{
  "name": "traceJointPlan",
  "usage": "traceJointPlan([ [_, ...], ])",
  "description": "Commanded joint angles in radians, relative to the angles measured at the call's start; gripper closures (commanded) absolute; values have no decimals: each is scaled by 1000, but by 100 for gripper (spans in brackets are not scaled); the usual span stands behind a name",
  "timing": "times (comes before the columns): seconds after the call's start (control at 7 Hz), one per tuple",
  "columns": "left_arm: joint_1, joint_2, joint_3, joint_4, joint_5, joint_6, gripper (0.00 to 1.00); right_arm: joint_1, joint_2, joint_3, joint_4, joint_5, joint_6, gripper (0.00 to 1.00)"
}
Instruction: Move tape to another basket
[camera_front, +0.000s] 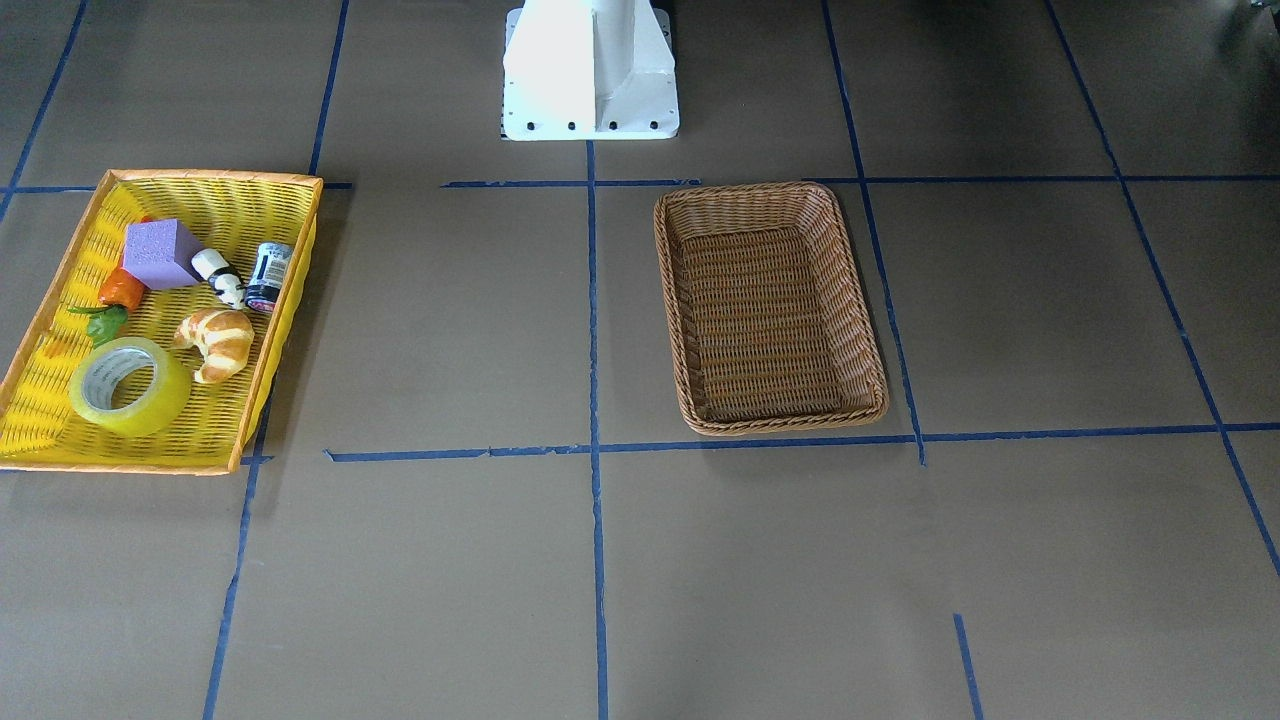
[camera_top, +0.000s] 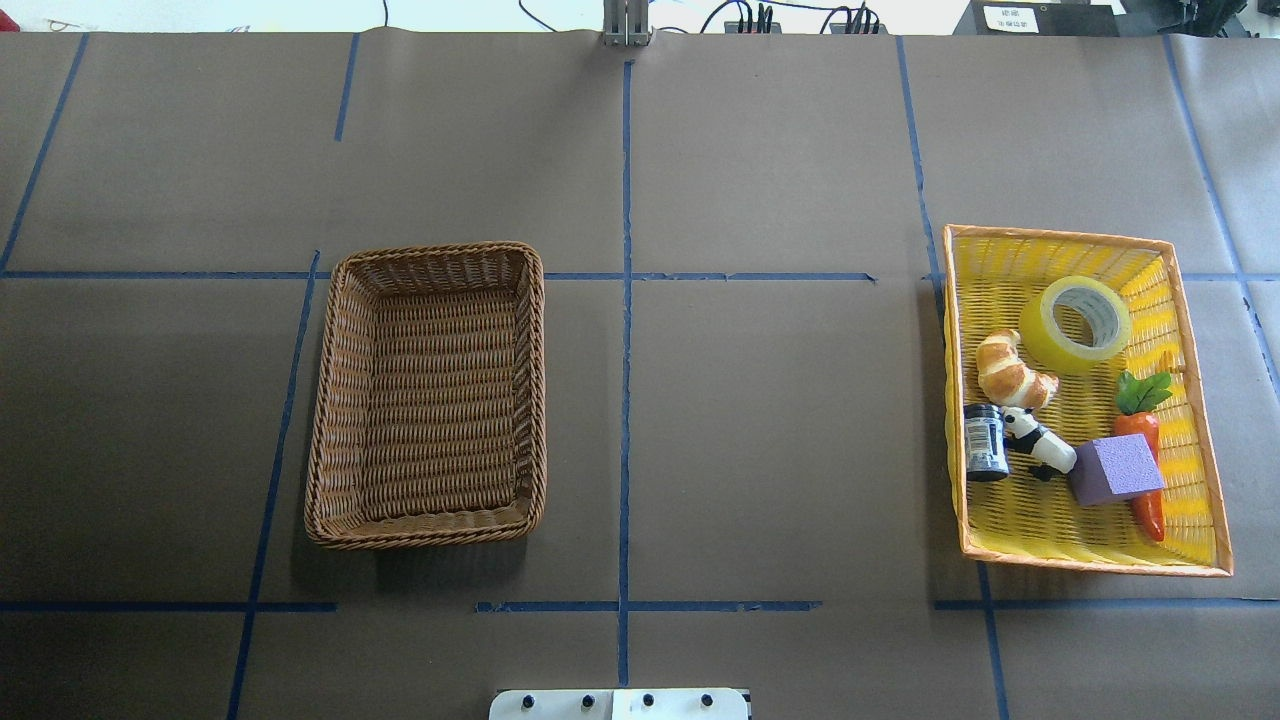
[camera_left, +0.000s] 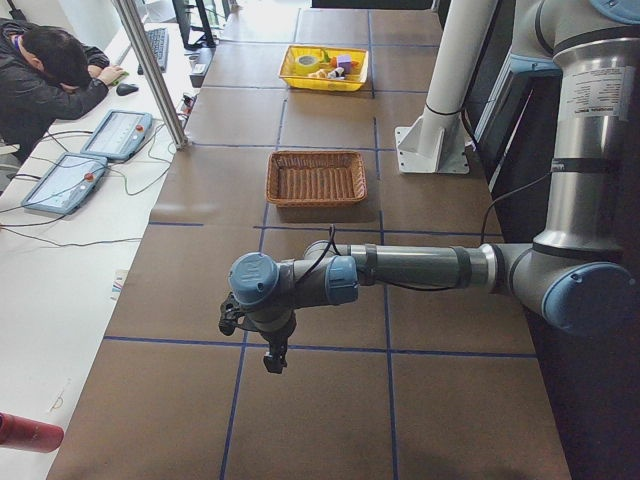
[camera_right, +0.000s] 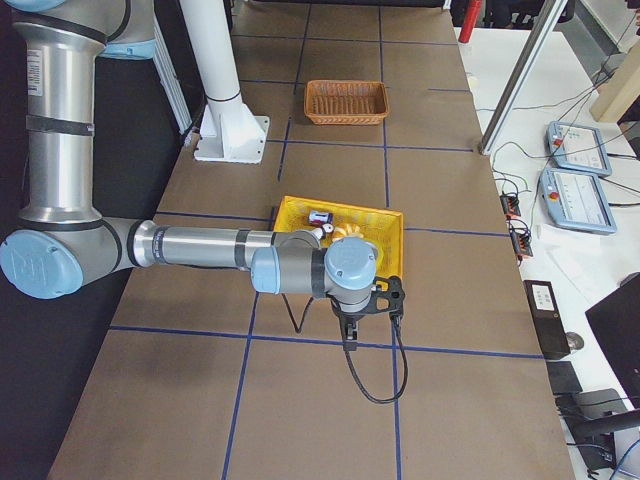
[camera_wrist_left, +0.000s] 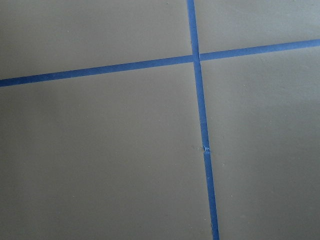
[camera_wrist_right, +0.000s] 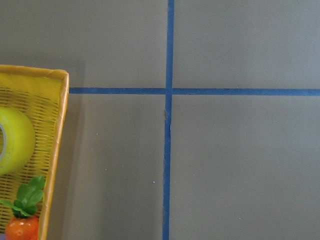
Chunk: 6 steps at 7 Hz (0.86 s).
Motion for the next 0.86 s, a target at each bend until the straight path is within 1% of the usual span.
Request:
traceJointPlan([
  [0.0,0,-4,-4,0,0,-1,0,-60,65,42,-4,-13,39,0],
  [0.29,0,-4,-10,0,0,-1,0,-151,149,44,-9,-15,47,0],
  [0.43,0,-1,-13,0,0,1,0,-189,151,46,-1,-12,100,0],
  [0.57,0,3,-13,0,0,4,0,-234,152,44,14,-12,225,0],
  [0.71,0,8,-13,0,0,7,0,-286,163,43,28,-19,239,0],
])
